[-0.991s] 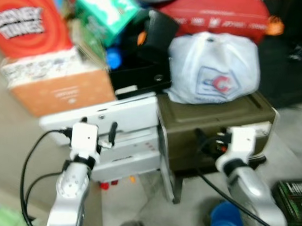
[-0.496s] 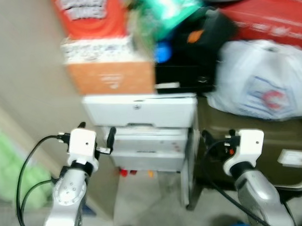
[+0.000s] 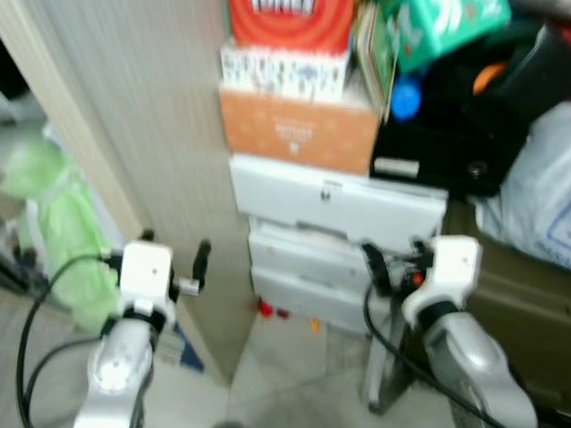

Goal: Clean up the room

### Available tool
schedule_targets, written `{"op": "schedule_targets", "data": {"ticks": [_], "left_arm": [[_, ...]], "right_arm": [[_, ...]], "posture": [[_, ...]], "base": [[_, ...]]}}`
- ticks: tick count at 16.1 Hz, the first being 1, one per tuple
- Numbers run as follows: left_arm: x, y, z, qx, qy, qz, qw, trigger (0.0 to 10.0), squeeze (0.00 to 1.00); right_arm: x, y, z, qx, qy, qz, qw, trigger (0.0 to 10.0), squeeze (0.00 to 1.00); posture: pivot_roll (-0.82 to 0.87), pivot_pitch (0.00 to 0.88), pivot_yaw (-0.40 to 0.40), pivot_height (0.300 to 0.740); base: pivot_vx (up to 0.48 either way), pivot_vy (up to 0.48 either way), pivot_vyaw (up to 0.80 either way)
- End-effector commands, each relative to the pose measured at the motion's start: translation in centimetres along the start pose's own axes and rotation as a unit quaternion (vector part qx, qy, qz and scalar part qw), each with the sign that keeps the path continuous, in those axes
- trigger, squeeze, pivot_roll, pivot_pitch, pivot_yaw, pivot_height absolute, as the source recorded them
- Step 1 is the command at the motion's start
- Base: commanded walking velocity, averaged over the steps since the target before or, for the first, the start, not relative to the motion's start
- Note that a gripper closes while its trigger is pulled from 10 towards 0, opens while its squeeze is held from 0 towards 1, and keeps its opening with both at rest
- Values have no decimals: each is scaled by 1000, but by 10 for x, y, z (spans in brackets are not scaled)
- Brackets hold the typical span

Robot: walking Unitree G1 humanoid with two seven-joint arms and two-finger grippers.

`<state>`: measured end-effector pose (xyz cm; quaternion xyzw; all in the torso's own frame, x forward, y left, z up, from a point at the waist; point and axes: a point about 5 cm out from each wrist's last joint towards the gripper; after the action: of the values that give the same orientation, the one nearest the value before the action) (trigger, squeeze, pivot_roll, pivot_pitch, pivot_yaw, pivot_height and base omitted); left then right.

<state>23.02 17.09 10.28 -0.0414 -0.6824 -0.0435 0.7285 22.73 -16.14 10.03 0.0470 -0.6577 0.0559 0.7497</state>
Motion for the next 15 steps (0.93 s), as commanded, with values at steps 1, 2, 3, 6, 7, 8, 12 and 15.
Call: {"op": "schedule_targets", "data": {"ticks": [1,2,3,6,7,8,12,15], "left_arm": [[3,0,-2,0,-2,-1,1000,10000,0],[3,0,-2,0,-2,-1,1000,10000,0],[3,0,-2,-1,-2,-1,1000,10000,0],[3,0,-3,-3,-3,-2,1000,10000,0],[3,0,-3,-3,-4,-2,1000,10000,0],[3,0,-3,-3,-4,-2,1000,10000,0],[4,1,-2,-2,-4,-2,1000,10000,0],[0,2,5,-1,2,-4,1000,10000,0]], "right_arm": [[-3,-9,3,-15,10,4,1000,10000,0],[-2,-9,3,-14,10,6,1000,10000,0],[-2,-8,3,-9,10,18,1000,10000,0],[-1,-6,2,-5,9,22,1000,10000,0],[-2,-6,3,-6,9,22,1000,10000,0],[-2,-6,3,-6,9,22,1000,10000,0],[-2,-6,3,-5,11,22,1000,10000,0],[-5,-9,7,9,22,34,999,10000,0]], "posture": [[-28,0,-1,740],[-28,0,-1,740],[-28,0,-1,740],[-30,0,-2,740],[-30,0,0,740],[-30,0,-1,740],[-28,0,-1,740],[-27,0,0,740]], "base": [[0,0,0],[0,0,0],[0,0,0],[0,0,800],[0,0,800],[0,0,800],[0,0,800],[0,0,800]]}}
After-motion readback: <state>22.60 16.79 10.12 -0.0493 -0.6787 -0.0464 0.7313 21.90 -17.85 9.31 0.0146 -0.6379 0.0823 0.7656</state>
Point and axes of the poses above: a point about 5 cm out from each wrist's last joint towards the gripper, its own z axis pointing back from the gripper into the wrist, its own x axis along the axis of the wrist's last joint, y = z × x, and after that the axes turned 10 degrees about z, right-handed
